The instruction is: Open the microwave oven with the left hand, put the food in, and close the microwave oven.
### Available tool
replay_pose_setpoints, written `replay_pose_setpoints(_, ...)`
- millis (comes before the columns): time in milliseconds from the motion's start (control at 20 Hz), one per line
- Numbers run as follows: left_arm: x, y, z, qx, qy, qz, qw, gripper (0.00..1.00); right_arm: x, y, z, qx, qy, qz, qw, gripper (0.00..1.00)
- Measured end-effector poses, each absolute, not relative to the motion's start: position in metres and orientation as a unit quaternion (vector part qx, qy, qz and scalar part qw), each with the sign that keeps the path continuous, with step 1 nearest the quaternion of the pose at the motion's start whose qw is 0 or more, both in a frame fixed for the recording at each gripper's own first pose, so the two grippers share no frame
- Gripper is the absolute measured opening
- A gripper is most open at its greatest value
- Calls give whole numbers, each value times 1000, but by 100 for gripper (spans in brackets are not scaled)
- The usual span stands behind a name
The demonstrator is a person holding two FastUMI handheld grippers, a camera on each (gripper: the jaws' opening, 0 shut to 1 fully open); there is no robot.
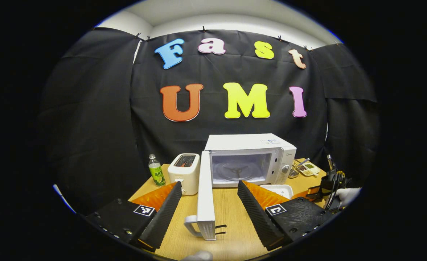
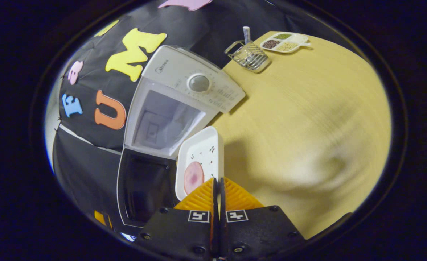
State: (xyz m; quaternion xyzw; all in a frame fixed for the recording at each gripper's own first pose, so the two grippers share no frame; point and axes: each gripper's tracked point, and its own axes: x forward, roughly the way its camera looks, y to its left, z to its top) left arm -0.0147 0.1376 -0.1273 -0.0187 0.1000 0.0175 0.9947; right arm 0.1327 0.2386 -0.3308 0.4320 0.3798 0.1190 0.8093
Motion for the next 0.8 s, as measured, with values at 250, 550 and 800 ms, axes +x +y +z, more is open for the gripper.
replay_pose_setpoints(250,-15,133,-135,-8,105,19,994,95,185,292,-296,498,312,103,802,3)
replay_pose_setpoints(550,-8,133,-139,-3,91,42,995,95,245,338,-311,529,256,54,807,4)
replay_pose_setpoints(800,10,131,-140,-25,83,53,995,95,288,359,-313,561,221,3,798,4)
